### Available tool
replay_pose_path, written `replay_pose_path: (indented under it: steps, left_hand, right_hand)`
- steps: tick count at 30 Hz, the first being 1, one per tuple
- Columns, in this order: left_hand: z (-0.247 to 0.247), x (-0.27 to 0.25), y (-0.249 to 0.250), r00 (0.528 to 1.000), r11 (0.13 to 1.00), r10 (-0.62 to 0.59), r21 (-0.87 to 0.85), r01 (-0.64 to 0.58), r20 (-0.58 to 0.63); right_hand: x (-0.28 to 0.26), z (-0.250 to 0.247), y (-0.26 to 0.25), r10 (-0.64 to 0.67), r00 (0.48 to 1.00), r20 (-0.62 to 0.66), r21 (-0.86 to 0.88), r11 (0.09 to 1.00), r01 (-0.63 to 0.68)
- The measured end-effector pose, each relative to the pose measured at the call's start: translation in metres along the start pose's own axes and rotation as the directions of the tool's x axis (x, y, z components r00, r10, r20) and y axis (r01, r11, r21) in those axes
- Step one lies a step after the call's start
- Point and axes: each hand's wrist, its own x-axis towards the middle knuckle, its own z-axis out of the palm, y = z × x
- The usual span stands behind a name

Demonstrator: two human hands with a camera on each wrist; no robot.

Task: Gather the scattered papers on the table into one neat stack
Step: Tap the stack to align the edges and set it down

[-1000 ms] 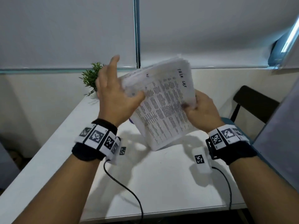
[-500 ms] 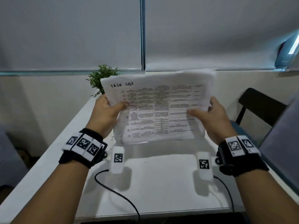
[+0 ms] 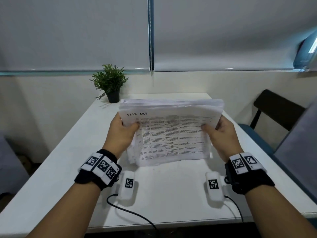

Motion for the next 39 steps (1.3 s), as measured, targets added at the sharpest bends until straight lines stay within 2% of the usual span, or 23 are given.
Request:
replay_pose_path:
  steps: [5, 10, 13, 17, 18, 19, 21, 23, 24, 26, 28, 30, 31, 32, 33, 34, 35, 36, 37, 38, 39]
  left_hand:
    - [0.003, 0.004, 0.008, 0.995, 0.995, 0.090, -0.041, -0.092, -0.048]
    - [0.003, -0.009, -0.018, 0.995, 0.993, -0.081, 0.094, 0.075, 0.061]
    - [0.004, -0.010, -0.022, 0.992, 0.984, -0.100, 0.152, 0.088, 0.074]
    - [-0.001, -0.004, -0.002, 0.998, 0.968, -0.001, 0.249, -0.014, 0.059]
    - [-0.003, -0.002, 0.010, 0.997, 0.958, 0.040, 0.282, -0.057, 0.066]
    - [-0.006, -0.001, 0.023, 0.993, 0.944, 0.084, 0.313, -0.105, 0.080]
    - [-0.013, 0.000, 0.056, 0.969, 0.866, 0.207, 0.434, -0.247, 0.138]
    - [-0.017, 0.000, 0.091, 0.903, 0.693, 0.355, 0.579, -0.429, 0.244]
    - [-0.017, -0.001, 0.108, 0.861, 0.614, 0.399, 0.606, -0.506, 0.316]
    - [-0.014, -0.004, 0.134, 0.793, 0.505, 0.424, 0.613, -0.607, 0.437]
    - [-0.010, -0.005, 0.146, 0.772, 0.460, 0.454, 0.625, -0.631, 0.445]
    - [-0.011, -0.003, 0.145, 0.783, 0.437, 0.538, 0.692, -0.575, 0.311]
    - [-0.015, 0.001, 0.139, 0.800, 0.429, 0.564, 0.755, -0.496, 0.205]
    - [-0.018, 0.004, 0.129, 0.831, 0.481, 0.550, 0.780, -0.400, 0.087]
    - [-0.021, 0.005, 0.120, 0.874, 0.590, 0.485, 0.747, -0.306, -0.025]
    - [-0.023, 0.006, 0.112, 0.927, 0.738, 0.365, 0.634, -0.229, -0.089]
    - [-0.023, 0.007, 0.104, 0.973, 0.892, 0.219, 0.420, -0.169, -0.073]
    - [-0.022, 0.009, 0.093, 0.995, 0.983, 0.096, 0.154, -0.098, 0.019]
    - [-0.020, 0.012, 0.081, 0.990, 0.999, 0.034, -0.047, -0.028, 0.138]
    - [-0.018, 0.013, 0.072, 0.975, 0.991, 0.042, -0.131, -0.013, 0.219]
    - [-0.014, 0.010, 0.069, 0.972, 0.991, 0.070, -0.126, -0.042, 0.226]
  right_hand:
    - [0.003, -0.002, -0.006, -0.020, 1.000, -0.022, 0.067, 0.998, 0.021]
    - [-0.002, -0.003, 0.011, 0.078, 0.997, -0.014, 0.077, 0.994, -0.076]
    - [-0.006, 0.001, 0.011, 0.054, 0.999, -0.003, 0.076, 0.996, -0.053]
    - [-0.010, 0.008, 0.000, 0.049, 0.998, -0.047, 0.131, 0.991, -0.043]
    - [-0.009, 0.006, -0.004, 0.048, 0.994, -0.099, 0.076, 0.996, -0.041]
    - [-0.007, 0.003, -0.009, 0.013, 0.986, -0.169, -0.054, 0.998, -0.022]
    - [-0.006, -0.003, -0.022, -0.196, 0.957, -0.215, -0.343, 0.933, 0.114]
    - [-0.007, -0.003, -0.042, -0.417, 0.906, -0.065, -0.484, 0.808, 0.337]
    - [-0.007, 0.001, -0.053, -0.472, 0.881, 0.033, -0.497, 0.757, 0.424]
    - [-0.005, 0.008, -0.070, -0.473, 0.864, 0.172, -0.419, 0.758, 0.499]
    - [-0.001, 0.012, -0.078, -0.428, 0.871, 0.241, -0.274, 0.831, 0.484]
    - [0.001, 0.015, -0.076, -0.387, 0.892, 0.235, -0.170, 0.887, 0.429]
    - [0.001, 0.016, -0.073, -0.379, 0.899, 0.221, -0.134, 0.901, 0.413]
    - [0.001, 0.017, -0.070, -0.373, 0.904, 0.209, -0.089, 0.913, 0.397]
    - [0.001, 0.018, -0.067, -0.364, 0.910, 0.199, -0.022, 0.927, 0.375]
    - [0.001, 0.018, -0.064, -0.348, 0.919, 0.185, 0.058, 0.938, 0.343]
    - [0.001, 0.019, -0.062, -0.327, 0.930, 0.167, 0.131, 0.943, 0.307]
    - [0.001, 0.021, -0.062, -0.313, 0.938, 0.147, 0.191, 0.940, 0.284]
    - [0.001, 0.022, -0.063, -0.311, 0.942, 0.130, 0.235, 0.932, 0.275]
    - [0.001, 0.024, -0.063, -0.314, 0.942, 0.118, 0.264, 0.924, 0.275]
    - [0.001, 0.026, -0.064, -0.322, 0.941, 0.107, 0.280, 0.918, 0.282]
